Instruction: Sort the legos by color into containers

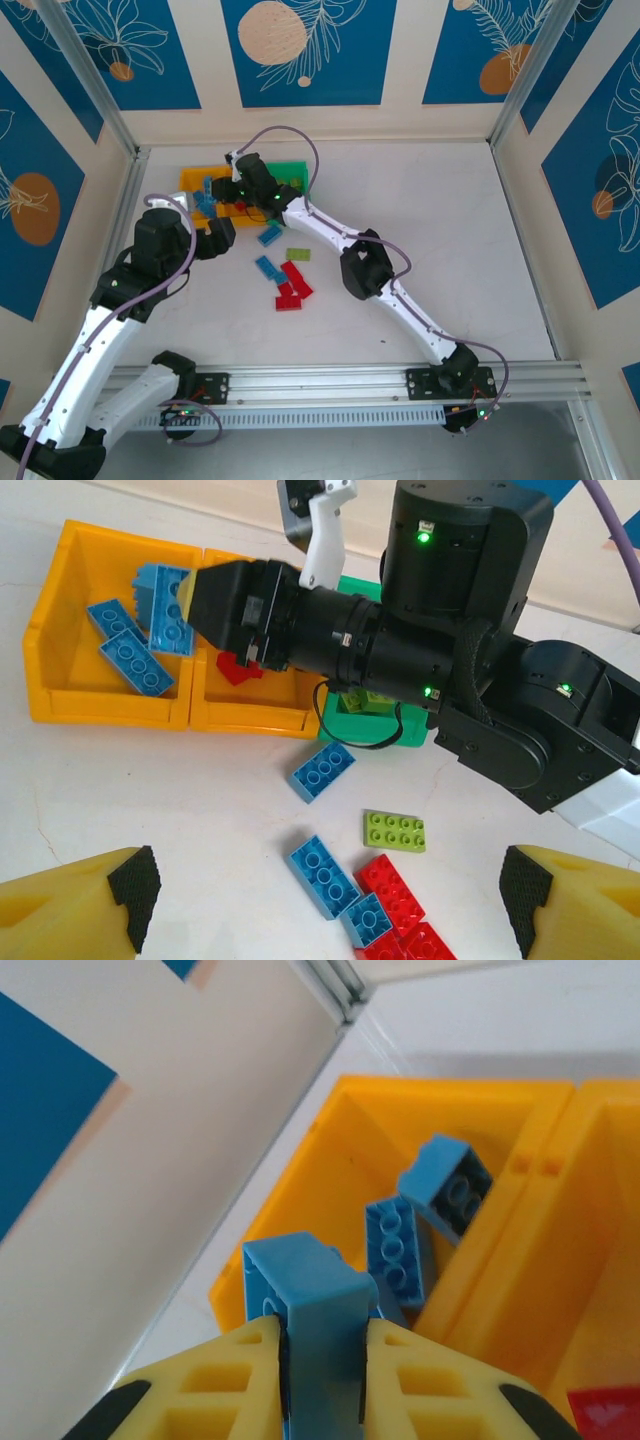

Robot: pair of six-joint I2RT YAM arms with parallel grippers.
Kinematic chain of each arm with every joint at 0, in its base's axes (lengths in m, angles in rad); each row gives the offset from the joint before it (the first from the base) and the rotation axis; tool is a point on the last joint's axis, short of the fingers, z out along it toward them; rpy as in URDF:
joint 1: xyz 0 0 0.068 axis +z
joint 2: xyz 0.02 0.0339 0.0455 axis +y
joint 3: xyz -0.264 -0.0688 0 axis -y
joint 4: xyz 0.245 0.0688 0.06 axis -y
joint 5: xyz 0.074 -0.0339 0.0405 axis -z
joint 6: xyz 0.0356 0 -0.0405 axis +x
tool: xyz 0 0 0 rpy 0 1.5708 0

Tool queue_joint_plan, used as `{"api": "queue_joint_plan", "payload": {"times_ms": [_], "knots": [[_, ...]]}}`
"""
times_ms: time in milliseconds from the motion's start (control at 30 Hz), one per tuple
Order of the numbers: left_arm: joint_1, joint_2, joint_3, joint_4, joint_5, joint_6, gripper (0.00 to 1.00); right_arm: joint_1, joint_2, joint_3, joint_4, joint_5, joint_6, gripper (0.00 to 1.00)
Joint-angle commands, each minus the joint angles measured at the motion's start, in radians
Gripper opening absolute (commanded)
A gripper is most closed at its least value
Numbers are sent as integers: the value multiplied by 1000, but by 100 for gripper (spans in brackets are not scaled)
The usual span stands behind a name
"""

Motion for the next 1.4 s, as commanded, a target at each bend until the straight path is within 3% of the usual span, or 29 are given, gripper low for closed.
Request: {"api": "queue_joint_plan", "payload": {"times_ms": [0, 67, 100, 267, 433, 567, 733, 867, 967, 1133, 1367], "knots": [[12, -1, 1, -18, -7, -14, 90, 2, 46, 92, 80, 31, 28, 36], [13, -1, -1, -27, -18, -13, 91, 3, 57, 100, 96, 30, 33, 50], [14, -2, -3, -32, -24, -12, 91, 3, 55, 106, 90, 32, 30, 53], [19, -10, -14, -41, -29, -30, 91, -2, -21, 114, -12, 33, -12, 53], [20, 10, -10, -53, -12, -64, 91, -16, -261, -14, -235, -9, -51, 57], [22, 33, -22, -47, 1, -77, 91, -35, -539, -299, -364, -30, -97, 60], [25, 127, -23, -41, 71, -117, 90, -38, -864, -698, -479, 48, -155, 61], [25, 191, -40, -1, 124, -130, 90, -33, -1083, -1013, -560, 127, -113, 61], [25, 219, -50, 13, 132, -97, 90, -18, -1181, -1224, -562, 99, -60, 62], [25, 252, -30, -16, 139, -31, 90, 27, -1174, -1415, -491, -6, -44, 64], [25, 258, -15, -13, 235, 70, 92, 34, -980, -1394, -464, 11, -104, 64]]}}
